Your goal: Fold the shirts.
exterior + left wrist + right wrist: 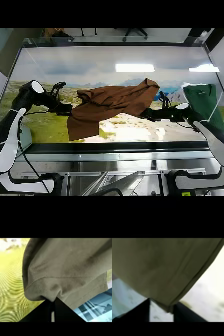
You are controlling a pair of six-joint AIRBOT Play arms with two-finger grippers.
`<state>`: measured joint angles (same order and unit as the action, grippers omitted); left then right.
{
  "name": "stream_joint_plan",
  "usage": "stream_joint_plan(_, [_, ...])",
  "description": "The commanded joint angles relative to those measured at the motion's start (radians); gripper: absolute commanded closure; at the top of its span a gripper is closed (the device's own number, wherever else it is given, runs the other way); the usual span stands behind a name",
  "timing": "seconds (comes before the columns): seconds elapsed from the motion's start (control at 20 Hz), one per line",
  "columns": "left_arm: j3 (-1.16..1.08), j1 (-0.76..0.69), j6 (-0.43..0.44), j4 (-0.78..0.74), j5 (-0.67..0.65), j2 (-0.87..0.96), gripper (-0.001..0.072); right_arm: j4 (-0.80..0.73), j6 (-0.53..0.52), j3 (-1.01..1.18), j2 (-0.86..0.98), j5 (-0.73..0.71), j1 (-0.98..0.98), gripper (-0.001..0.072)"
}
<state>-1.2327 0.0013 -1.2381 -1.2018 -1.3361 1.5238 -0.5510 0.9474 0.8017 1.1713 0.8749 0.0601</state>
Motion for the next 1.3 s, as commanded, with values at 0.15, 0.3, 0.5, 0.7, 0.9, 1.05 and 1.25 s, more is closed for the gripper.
stream_joint_plan(0.15, [-0.043,0.005,0.035,0.151,0.022,-0.031,0.0695,0.231,-0.135,0.144,-0.014,0.221,0.008,0.0692])
stream_joint_plan(0.3, [-0.236,0.017,0.026,0.187,0.035,-0.196,0.0696,0.304,-0.044,0.447,-0.126,0.382,0.101,0.0693])
stream_joint_plan(0.5, [-0.678,0.097,-0.010,0.182,0.089,-0.423,0.0695,0.309,0.049,0.999,-0.214,0.420,0.275,0.0694])
stream_joint_plan(0.7, [-0.917,0.209,-0.019,0.182,0.218,-0.580,0.0695,0.309,0.085,1.352,-0.225,0.368,0.394,0.0694])
stream_joint_plan(0.9, [-0.730,0.322,-0.016,0.181,0.333,-0.727,0.0694,0.273,0.100,1.346,-0.261,0.361,0.418,0.0694])
stream_joint_plan(1.05, [-0.534,0.342,-0.014,0.189,0.314,-0.730,0.0693,0.267,0.119,1.168,-0.262,0.435,0.409,0.0693])
stream_joint_plan(1.25, [-0.335,0.150,0.122,0.206,0.315,-0.536,0.0693,0.239,0.000,0.721,-0.255,0.388,0.304,0.0693])
